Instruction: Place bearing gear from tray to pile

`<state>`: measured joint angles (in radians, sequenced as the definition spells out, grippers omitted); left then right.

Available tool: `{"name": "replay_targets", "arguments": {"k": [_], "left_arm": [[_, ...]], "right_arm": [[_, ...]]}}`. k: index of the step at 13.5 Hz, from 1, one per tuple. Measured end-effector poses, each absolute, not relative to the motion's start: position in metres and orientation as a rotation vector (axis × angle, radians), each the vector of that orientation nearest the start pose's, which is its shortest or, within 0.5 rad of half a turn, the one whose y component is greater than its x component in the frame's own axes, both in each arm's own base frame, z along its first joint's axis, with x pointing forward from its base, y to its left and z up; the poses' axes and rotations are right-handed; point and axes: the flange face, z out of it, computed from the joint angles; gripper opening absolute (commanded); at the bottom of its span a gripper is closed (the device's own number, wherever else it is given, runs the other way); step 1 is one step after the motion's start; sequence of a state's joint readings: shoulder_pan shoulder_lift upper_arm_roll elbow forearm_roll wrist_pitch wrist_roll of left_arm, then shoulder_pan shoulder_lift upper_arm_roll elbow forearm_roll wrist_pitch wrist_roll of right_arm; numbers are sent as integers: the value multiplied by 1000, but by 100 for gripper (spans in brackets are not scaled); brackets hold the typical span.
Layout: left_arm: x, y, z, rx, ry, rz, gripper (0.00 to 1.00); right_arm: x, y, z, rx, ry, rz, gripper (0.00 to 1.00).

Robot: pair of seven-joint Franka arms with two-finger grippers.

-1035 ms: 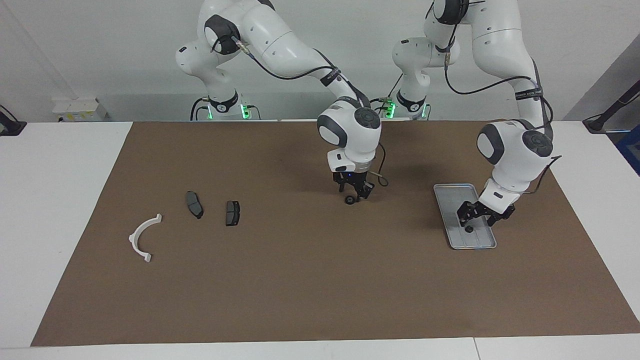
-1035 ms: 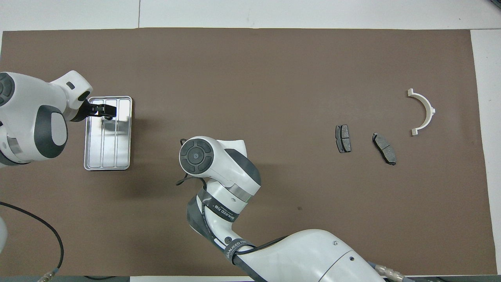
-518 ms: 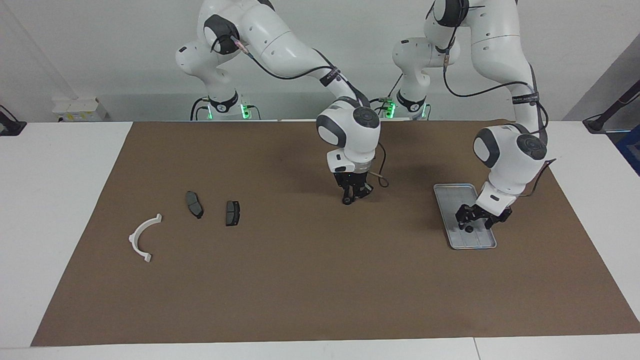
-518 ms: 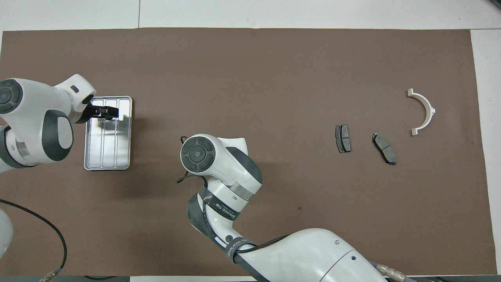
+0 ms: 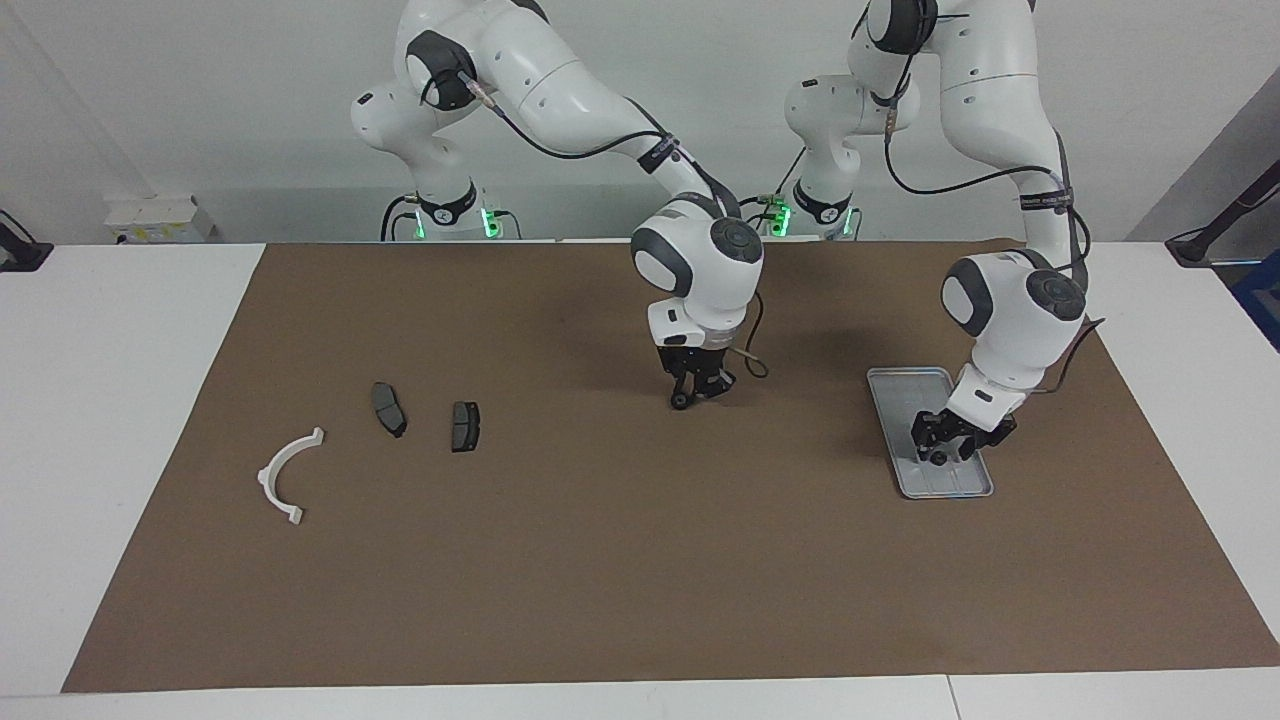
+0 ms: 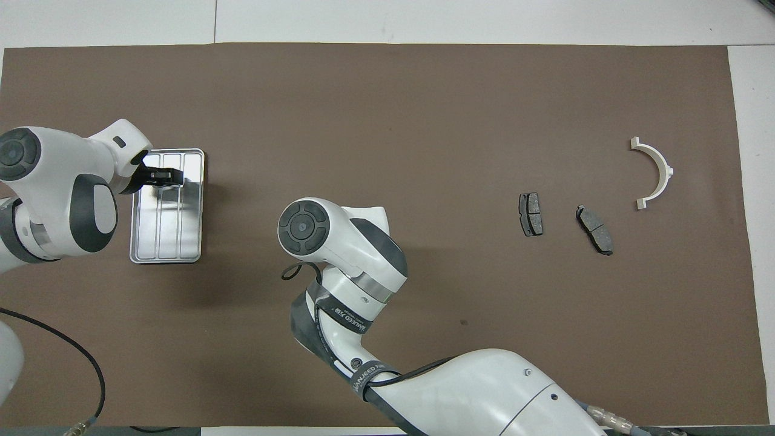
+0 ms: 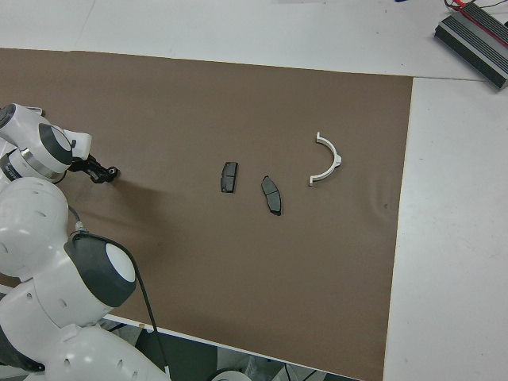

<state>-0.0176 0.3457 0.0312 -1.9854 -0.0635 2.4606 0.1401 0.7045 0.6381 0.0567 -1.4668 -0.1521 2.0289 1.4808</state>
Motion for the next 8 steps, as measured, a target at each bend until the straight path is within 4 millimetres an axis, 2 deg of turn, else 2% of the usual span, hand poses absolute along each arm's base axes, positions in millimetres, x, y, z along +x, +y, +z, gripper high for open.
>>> {"name": "replay_targets", "arguments": {"k": [1,2,4,5,6,8], "left_arm": [[621,7,303,-3155,131,-209,4],[621,7,303,-3155,131,-210,0],[621,6,303,-3156,117,-213,0],[621,6,303,-3157,98,-217,0],[622,5,304,-3158,87,-222,0],[624,4,308,-3158,79,-232,0]], "right_arm": [[528,473,308,-3090,1044,-88,0],[533,469,315,-3105,1027,-83,0],[548,453,335,-3137,953,-78,0],[560,438,352,-3150,896,-79,0],[573,416,373,-3171,827,-73,0],[600,350,425,-3226,645,-42,0]]}}
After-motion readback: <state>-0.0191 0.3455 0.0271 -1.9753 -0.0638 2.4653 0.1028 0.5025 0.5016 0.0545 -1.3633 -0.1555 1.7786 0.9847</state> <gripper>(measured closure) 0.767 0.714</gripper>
